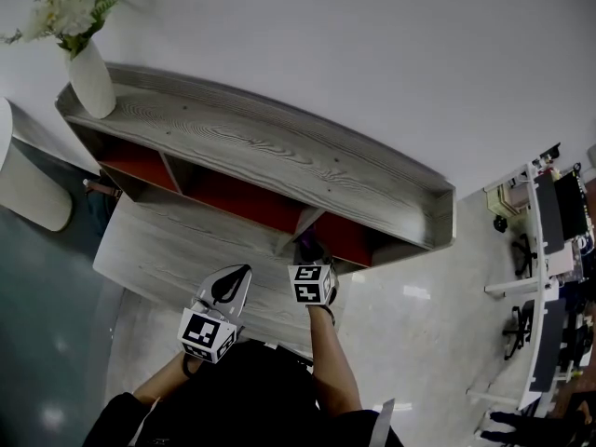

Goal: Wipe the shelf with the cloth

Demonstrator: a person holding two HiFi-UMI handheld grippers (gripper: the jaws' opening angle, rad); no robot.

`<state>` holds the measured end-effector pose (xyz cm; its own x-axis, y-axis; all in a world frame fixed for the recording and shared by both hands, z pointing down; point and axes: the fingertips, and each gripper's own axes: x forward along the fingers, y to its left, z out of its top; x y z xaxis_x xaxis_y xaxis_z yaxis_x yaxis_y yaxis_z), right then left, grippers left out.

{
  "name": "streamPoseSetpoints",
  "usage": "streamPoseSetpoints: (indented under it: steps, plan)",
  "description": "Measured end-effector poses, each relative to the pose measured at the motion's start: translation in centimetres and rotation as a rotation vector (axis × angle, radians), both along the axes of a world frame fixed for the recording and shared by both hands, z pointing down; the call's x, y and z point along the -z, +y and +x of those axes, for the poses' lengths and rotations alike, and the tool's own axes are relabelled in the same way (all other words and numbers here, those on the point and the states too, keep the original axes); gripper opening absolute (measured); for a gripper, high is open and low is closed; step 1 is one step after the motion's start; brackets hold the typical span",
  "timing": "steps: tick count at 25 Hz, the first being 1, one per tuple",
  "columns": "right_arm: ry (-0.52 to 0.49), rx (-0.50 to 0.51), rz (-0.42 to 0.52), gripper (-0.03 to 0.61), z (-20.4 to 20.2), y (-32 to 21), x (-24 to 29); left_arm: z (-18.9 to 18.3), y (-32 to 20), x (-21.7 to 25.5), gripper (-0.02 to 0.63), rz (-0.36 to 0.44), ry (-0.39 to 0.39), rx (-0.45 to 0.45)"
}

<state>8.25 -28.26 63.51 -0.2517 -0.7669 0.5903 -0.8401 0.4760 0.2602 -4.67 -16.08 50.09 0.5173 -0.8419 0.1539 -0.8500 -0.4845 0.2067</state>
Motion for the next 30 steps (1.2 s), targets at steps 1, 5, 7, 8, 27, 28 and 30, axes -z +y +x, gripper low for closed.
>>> streamPoseSetpoints:
  steps: [1, 5, 7, 8, 27, 28, 30]
  plan:
    - [-0.004, 0.007, -0.002, 0.074, -0.2, 0.1, 0.0, -0.1, 0.1, 0.0, 0.005, 0.001, 0.0, 0.001]
    - [-0.012, 0.039, -0.014, 0.074, -0.7, 0.7, -0.1, -0.3, 0.6, 0.2, 0.005, 0.006, 0.001, 0.002]
    - [-0.012, 0.055, -0.019, 0.074, -0.9, 1.1, 0.0, -0.4, 0.8, 0.4, 0.005, 0.009, 0.001, 0.0]
    - [-0.011, 0.064, -0.025, 0.074, -1.1, 1.4, 0.1, -0.4, 0.8, 0.4, 0.005, 0.01, 0.001, -0.002]
    - [-0.212, -0.233, 0.1, 0.072, 7.0, 6.8, 3.6, 3.6, -0.1, 1.1, 0.005, 0.027, 0.021, -0.129]
    - [-0.203, -0.274, 0.121, 0.072, 8.3, 6.3, 4.0, 3.9, -0.3, 1.2, 0.005, 0.028, 0.022, -0.137]
    - [-0.187, -0.348, 0.154, 0.072, 10.8, 5.4, 4.6, 4.5, -0.5, 1.2, 0.005, 0.029, 0.022, -0.154]
